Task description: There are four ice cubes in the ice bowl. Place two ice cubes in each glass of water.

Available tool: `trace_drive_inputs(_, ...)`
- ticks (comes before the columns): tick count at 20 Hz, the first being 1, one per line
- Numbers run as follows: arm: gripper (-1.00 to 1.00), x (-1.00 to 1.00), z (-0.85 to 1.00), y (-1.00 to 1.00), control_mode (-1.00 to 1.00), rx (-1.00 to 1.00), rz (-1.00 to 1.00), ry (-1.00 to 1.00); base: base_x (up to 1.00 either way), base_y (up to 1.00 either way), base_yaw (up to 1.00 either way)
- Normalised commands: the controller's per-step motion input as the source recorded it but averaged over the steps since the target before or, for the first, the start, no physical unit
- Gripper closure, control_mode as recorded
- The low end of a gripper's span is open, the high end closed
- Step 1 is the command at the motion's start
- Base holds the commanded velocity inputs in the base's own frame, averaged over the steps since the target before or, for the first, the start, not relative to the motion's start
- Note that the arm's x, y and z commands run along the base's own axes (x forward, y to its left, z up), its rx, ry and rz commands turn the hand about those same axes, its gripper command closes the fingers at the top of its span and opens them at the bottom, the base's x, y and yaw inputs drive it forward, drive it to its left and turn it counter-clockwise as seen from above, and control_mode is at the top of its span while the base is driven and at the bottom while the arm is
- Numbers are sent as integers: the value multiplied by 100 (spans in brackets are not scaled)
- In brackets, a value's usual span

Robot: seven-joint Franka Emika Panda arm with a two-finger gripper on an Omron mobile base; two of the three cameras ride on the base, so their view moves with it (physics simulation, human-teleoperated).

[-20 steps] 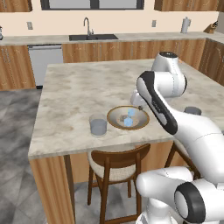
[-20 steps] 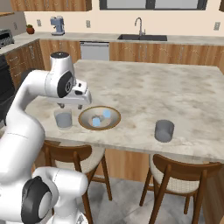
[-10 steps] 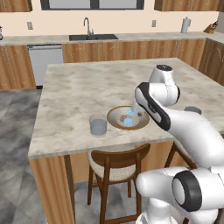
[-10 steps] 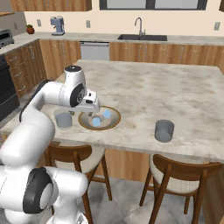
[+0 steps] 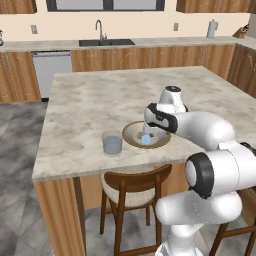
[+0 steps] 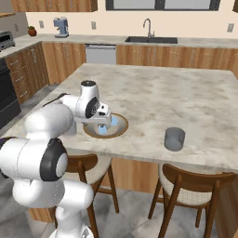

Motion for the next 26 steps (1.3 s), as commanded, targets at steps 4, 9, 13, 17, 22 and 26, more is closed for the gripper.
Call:
trace_drive_inputs(4,-100,82,-32,0,-100,0,0,14,0,0,0)
trace_drive_inputs(9,-100,27,-34,0,-100,0,1,13,0,0,0)
trace_drive_inputs(13,-100,39,-43,0,-100,0,4,4,0,0,0)
trace_drive_inputs(17,-100,19,-42,4,-100,0,7,0,0,0,0)
trace_drive_inputs(22,-100,42,-35,9,-100,0,10,0,0,0,0)
trace_drive_inputs(26,-100,41,-19,0,-100,0,15,0,0,0,0)
